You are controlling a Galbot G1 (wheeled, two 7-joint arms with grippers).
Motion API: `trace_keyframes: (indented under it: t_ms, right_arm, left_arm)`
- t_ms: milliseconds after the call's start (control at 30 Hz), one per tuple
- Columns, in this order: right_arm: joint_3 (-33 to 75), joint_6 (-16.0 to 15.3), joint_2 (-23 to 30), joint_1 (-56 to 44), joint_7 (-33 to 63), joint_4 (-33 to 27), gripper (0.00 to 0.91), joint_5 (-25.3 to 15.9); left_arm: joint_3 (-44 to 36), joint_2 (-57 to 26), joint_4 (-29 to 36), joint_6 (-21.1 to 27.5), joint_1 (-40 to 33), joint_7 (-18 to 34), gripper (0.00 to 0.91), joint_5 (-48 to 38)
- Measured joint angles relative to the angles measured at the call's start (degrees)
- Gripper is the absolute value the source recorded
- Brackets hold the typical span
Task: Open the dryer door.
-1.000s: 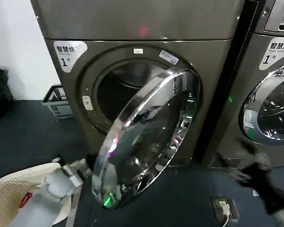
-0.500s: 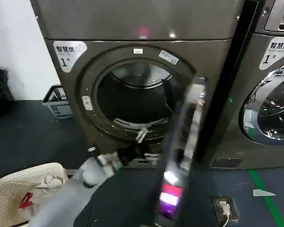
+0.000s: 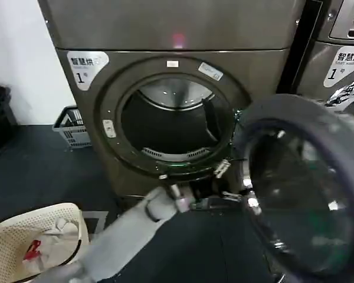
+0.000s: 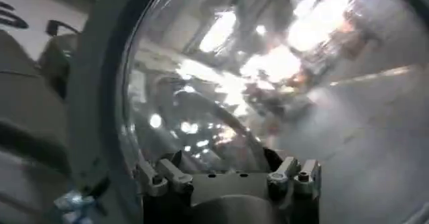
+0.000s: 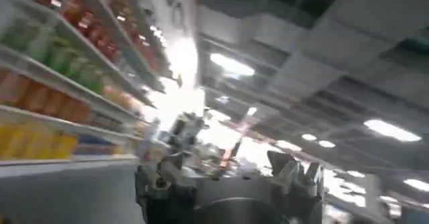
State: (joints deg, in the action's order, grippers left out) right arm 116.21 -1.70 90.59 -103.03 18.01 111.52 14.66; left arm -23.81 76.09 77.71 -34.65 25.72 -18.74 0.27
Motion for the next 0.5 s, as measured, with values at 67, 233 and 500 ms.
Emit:
trace_keyframes:
  t_ms: [67, 233, 500]
  right_arm:
    - [1.9, 0.7, 0.4, 0.0, 1.0, -1.3, 0.907, -2.1]
    - [5.2, 1.2, 1.2, -0.4, 2.2, -3.7, 0.907, -4.0]
    - [8.6, 0.7, 1.5, -0.2, 3.3, -5.7, 0.907, -3.8]
  left_arm:
    - [-1.0, 1.9, -2.2, -0.5, -1.3, 0.1, 0.907, 0.2]
    - [-2.5, 6.2, -7.1, -0.5, -3.5, 0.2, 0.907, 0.2]
    - [-3.7, 9.7, -9.8, -0.2, -4.8, 0.1, 0.907, 0.2]
